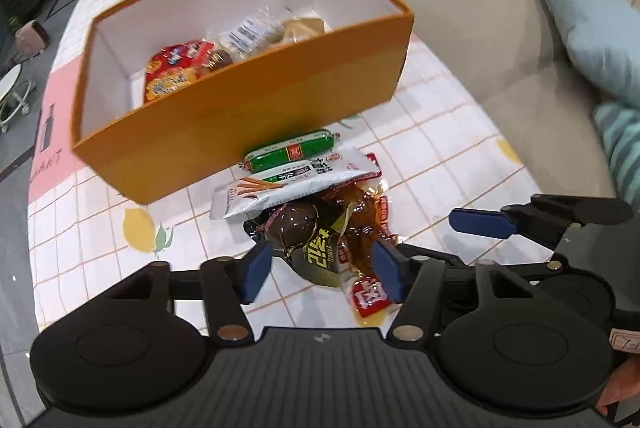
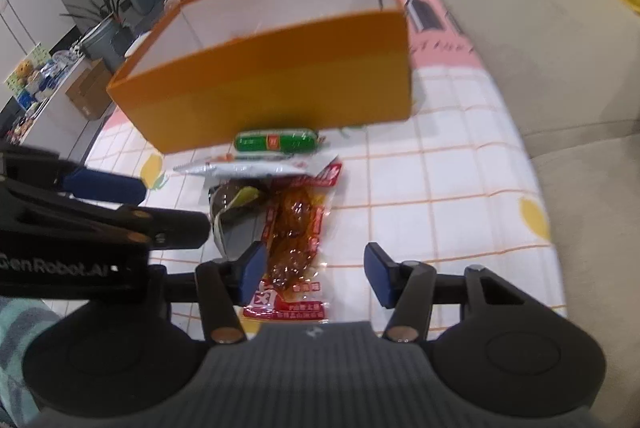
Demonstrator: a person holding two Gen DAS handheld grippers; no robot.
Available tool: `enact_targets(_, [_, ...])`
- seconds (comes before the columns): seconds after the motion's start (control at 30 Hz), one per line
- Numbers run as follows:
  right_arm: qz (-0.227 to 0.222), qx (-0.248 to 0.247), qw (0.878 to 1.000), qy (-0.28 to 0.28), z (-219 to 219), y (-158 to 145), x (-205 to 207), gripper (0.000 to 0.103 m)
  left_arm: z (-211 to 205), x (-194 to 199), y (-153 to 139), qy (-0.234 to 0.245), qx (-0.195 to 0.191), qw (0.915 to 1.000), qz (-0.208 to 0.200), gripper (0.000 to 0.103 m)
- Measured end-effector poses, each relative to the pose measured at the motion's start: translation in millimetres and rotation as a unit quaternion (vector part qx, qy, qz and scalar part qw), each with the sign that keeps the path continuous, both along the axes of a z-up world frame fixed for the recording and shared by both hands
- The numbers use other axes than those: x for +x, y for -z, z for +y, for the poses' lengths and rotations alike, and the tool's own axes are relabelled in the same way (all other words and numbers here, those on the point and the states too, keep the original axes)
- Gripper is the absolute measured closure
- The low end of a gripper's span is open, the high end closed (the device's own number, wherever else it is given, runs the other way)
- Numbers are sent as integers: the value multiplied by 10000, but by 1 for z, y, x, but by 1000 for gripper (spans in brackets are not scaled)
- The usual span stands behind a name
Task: Organize snacks
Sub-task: 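Withdraw both grippers from the box back toward the remaining snacks, then grasp the dark braised-egg pack with the left gripper while the right grasps the red-labelled meat pack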
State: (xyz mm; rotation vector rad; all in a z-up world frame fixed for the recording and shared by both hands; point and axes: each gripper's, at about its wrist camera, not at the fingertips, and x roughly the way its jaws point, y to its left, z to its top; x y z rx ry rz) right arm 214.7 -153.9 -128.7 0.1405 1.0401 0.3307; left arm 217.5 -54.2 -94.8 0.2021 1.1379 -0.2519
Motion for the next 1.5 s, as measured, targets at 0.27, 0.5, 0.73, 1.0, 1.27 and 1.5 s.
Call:
enact_targets(0.27, [395, 225, 9987, -219, 10, 29, 15, 56, 1, 20, 32, 12, 79, 9995, 313, 68])
enact_targets(0.5, [440, 342, 9982, -232, 14, 34, 18, 76, -1, 19, 34, 180, 17, 9995, 255, 81])
enact_targets(0.73, [460, -39, 9989, -126, 7, 24, 8, 103, -2, 4, 26, 485, -5, 9982, 364, 87])
enact_targets(1.0, [784, -73, 9956, 507, -31, 26, 0, 103, -12, -20, 27, 618, -67, 9954, 730, 86])
enact_targets(1.27, [551, 187, 9975, 408, -29, 17, -4, 82, 17, -21, 11, -165, -1236, 9880, 907, 37])
enact_targets(1.5, [130, 98, 9984, 535, -27, 13, -2, 76, 39, -3, 14, -1545, -1418, 9758, 616, 36])
